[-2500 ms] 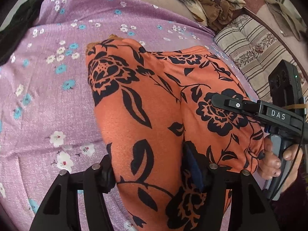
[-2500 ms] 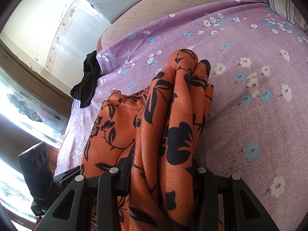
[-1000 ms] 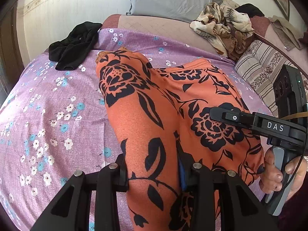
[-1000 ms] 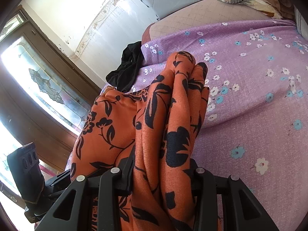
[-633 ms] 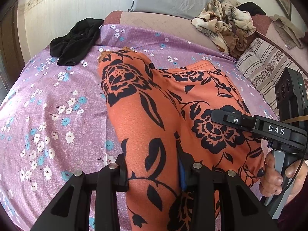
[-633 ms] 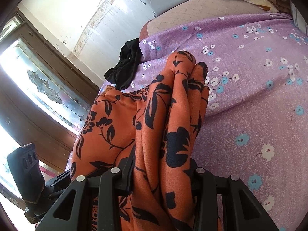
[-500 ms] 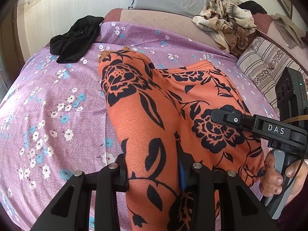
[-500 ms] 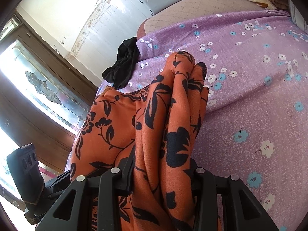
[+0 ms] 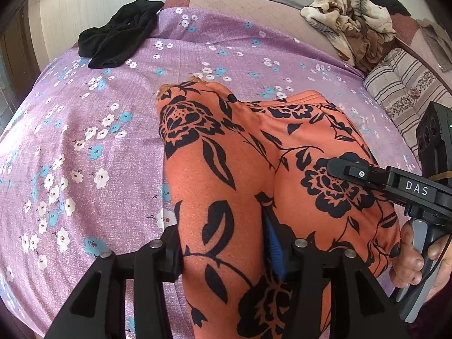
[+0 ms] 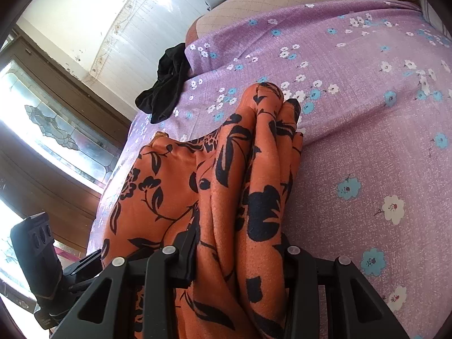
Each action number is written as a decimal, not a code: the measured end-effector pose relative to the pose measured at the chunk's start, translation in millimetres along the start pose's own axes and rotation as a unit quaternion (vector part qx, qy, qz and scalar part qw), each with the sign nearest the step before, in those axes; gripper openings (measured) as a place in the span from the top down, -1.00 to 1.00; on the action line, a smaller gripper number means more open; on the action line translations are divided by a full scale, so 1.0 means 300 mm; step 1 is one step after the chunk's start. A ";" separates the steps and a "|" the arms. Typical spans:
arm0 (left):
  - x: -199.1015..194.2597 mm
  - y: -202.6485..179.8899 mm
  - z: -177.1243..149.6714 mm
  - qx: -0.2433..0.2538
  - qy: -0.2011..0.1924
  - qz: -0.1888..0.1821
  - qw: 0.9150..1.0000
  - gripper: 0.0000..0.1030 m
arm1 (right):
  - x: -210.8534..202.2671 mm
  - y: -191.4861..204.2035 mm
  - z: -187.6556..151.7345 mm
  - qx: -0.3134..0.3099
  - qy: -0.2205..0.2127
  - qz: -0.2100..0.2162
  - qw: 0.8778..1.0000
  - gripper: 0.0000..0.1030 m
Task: Fold small clothes
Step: 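Lift both open grippers off the folded orange blouse and pull back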
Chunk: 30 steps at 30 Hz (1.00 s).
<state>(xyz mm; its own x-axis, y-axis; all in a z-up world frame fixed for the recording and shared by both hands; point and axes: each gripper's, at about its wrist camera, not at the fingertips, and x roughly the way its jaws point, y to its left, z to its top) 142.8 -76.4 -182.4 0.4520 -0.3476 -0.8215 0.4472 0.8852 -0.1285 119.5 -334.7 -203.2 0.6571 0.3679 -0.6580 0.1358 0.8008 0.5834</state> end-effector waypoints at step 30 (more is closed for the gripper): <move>-0.104 0.018 -0.039 0.032 -0.070 0.117 0.990 -0.63 | -0.245 0.252 -0.152 -0.193 -0.108 -0.107 0.969 0.13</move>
<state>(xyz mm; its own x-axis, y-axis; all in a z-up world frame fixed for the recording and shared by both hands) 122.1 -57.3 -163.8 0.6497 -0.1798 -0.7386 0.3638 0.9267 0.0945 47.7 -279.8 -132.3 0.7897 0.0999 -0.6052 0.0255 0.9805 0.1951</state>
